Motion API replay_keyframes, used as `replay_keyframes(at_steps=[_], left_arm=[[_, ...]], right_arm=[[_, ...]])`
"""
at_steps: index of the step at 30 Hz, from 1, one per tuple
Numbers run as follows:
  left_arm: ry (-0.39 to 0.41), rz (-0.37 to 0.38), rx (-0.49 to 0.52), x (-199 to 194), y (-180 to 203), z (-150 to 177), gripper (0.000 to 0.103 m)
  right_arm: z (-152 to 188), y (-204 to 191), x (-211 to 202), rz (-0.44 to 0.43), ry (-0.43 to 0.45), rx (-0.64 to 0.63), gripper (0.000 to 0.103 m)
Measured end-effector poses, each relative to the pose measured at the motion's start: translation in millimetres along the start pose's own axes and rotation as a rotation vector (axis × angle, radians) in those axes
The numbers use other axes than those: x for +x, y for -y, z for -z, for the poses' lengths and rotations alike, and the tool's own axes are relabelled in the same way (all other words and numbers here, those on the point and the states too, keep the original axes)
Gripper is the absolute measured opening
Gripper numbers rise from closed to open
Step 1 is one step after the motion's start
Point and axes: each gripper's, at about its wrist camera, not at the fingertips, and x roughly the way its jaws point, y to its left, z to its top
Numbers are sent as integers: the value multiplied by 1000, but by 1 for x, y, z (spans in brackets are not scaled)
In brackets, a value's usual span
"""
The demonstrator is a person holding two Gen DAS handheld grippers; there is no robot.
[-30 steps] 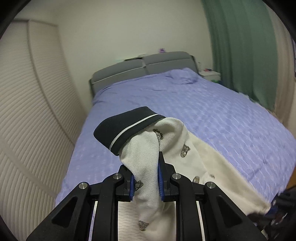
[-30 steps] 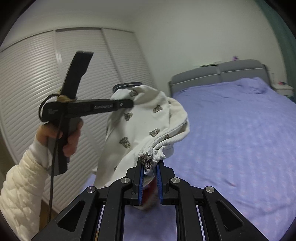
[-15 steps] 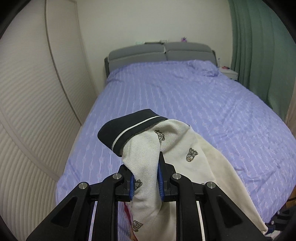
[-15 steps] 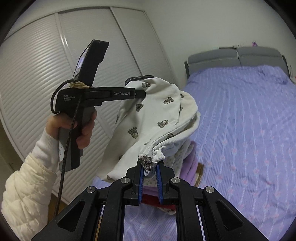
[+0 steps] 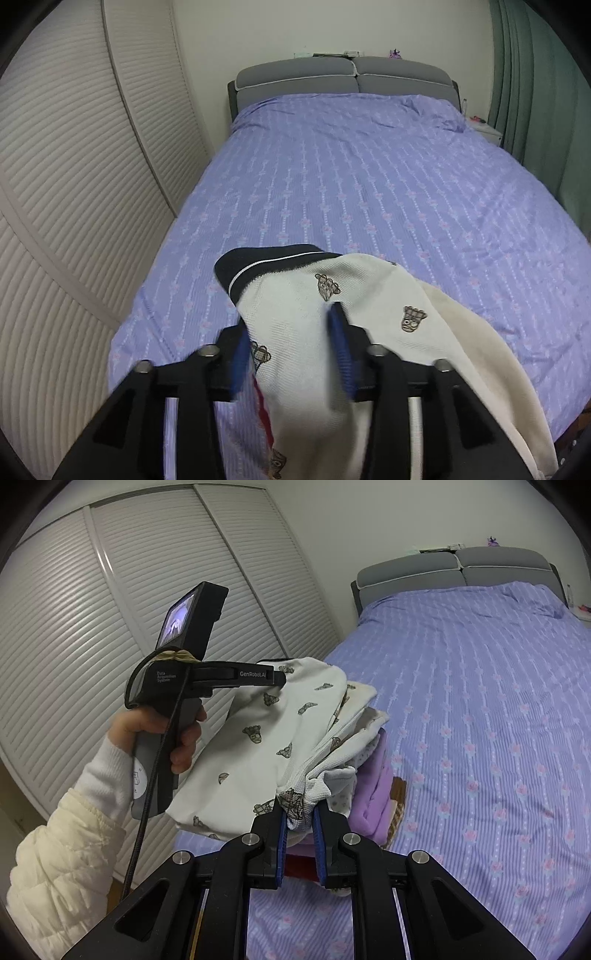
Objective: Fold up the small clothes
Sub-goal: 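Lift the folded polo with both grippers and carry it toward the clothes stack, then lower the polo onto the clothes stack and open both grippers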
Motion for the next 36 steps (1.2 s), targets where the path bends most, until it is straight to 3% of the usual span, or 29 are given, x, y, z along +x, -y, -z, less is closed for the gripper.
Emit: replay_keyframes(at_steps=[2,4,7,10,16,19,22,26,29,32,36], left_arm=[[44,-57,10,-11,-2,-1,71],[96,-76,-3,-29,-8,-2,79],[130,-80,-54,-56,-17,1,80],[182,-129,-54,-85,-12,17,81],[282,-162,-25,-140,11,78,82],[318,-180,-45,-164,22,110,82],[331,-208,-70,-185,35,133,82],[366,-232,-93,-214,60,157,94],[398,-219,-116,-233,89,169,103],[413,-200,-106,-242,120,182,103],[434,-218,-67,-247,170,202,103]], right_arm=[[1,-3,0,-1,-10,-4,16],[-2,-4,3,-2,-18,3,21],[-3,-4,3,-15,-30,14,33],[-3,-6,0,-12,-24,-4,41],[2,-7,-15,-18,-16,-21,43],[9,-9,-36,-10,12,-56,57],[17,-7,-63,35,61,-111,62],[24,2,-98,108,95,-164,82],[27,13,-131,156,143,-178,89],[33,30,-164,213,192,-183,98],[44,55,-206,273,231,-174,102]])
